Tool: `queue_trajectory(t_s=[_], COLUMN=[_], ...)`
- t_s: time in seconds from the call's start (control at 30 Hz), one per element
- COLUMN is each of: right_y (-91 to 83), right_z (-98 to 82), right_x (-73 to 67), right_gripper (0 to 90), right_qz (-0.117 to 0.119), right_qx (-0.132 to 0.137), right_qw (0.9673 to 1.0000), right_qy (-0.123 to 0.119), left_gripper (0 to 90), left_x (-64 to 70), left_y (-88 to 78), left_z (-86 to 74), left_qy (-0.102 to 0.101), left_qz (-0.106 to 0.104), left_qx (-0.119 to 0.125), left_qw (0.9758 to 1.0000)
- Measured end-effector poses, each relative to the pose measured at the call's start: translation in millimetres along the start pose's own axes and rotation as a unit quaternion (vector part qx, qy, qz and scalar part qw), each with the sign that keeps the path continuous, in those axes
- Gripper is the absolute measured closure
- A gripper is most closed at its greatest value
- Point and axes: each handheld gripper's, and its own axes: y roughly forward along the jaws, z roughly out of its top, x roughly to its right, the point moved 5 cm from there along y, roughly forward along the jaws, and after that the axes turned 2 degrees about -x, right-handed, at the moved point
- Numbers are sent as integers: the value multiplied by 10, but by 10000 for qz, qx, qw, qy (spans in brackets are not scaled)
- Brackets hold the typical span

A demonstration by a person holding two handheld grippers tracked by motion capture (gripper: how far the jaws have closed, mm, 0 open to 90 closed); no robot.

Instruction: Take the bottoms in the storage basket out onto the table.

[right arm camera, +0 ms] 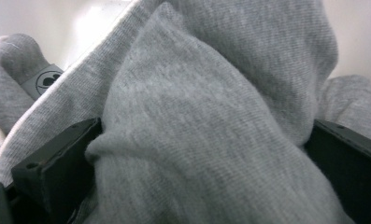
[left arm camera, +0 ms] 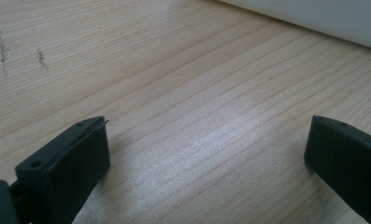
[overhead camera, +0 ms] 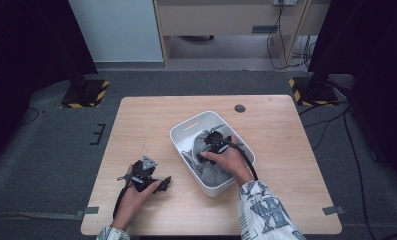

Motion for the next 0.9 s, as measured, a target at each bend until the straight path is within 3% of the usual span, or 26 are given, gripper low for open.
queue_trajectory(t_s=[0.23, 0.37, 0.53, 0.67, 0.73, 0.9], right_y=[31, 35, 12, -23, -54, -86], right_z=[-18, -24, -34, -30, -19, -4], right_x=[0, 1, 3, 29, 46, 57], right_gripper=[5, 51, 208, 387, 471, 536], right_qz=[-30, -9, 128, 320, 372, 410], right_qx=[-14, -38, -83, 78, 121, 136], right_qw=[10000, 10000, 9999, 9991, 9990, 9987], right_qy=[20, -20, -63, -255, -211, -255], left_gripper=[0, 0, 0, 0, 0, 0], left_x=[2, 3, 3, 4, 4, 2], left_y=[-1, -1, -1, -1, -1, -2], left_z=[-1, -1, -1, 0, 0, -1], left_qy=[1, 3, 3, 1, 2, 13], left_qz=[1, -2, -1, -1, -2, -2], left_qx=[-1, -2, -2, -3, -3, -13], left_qw=[10000, 10000, 10000, 10000, 10000, 10000])
